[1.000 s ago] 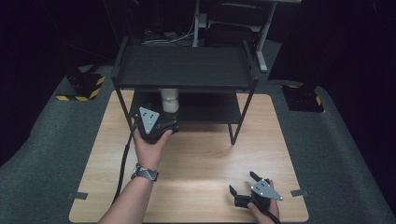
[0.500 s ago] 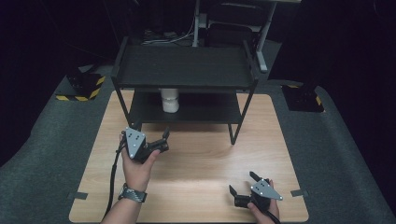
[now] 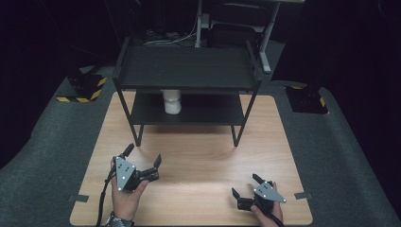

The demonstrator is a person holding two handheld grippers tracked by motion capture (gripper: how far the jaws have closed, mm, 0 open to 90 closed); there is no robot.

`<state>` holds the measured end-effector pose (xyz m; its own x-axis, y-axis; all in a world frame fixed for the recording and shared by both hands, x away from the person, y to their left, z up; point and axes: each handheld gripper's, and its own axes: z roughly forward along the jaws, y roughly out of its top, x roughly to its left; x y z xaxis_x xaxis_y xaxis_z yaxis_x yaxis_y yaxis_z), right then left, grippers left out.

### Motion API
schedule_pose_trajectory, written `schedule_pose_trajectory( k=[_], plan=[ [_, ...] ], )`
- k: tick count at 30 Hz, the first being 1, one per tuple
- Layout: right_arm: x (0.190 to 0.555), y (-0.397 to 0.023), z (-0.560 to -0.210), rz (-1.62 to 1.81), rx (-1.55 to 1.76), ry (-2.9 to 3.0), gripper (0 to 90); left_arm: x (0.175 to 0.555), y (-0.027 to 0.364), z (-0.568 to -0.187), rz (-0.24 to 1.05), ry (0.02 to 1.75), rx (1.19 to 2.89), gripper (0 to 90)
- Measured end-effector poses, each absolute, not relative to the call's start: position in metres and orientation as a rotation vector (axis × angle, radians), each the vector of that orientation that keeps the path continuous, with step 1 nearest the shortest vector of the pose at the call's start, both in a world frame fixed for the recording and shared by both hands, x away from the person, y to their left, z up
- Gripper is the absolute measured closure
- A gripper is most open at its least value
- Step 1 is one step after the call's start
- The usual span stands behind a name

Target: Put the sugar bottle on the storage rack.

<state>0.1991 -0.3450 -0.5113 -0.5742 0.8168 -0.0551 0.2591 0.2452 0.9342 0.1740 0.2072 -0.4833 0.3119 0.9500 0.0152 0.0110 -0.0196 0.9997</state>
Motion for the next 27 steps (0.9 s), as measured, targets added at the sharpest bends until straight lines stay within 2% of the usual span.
schedule_pose_trajectory(
  k=[12,27],
  plan=[
    [0.199,-0.344,-0.511,1.32,0.975,1.973,0.1,0.15,0.224,-0.51,0.915,1.051,1.467,0.4],
    [0.198,-0.343,-0.512,1.314,0.974,1.965,0.0,0.15,0.232,-0.523,0.81,1.116,1.584,0.4]
  ],
)
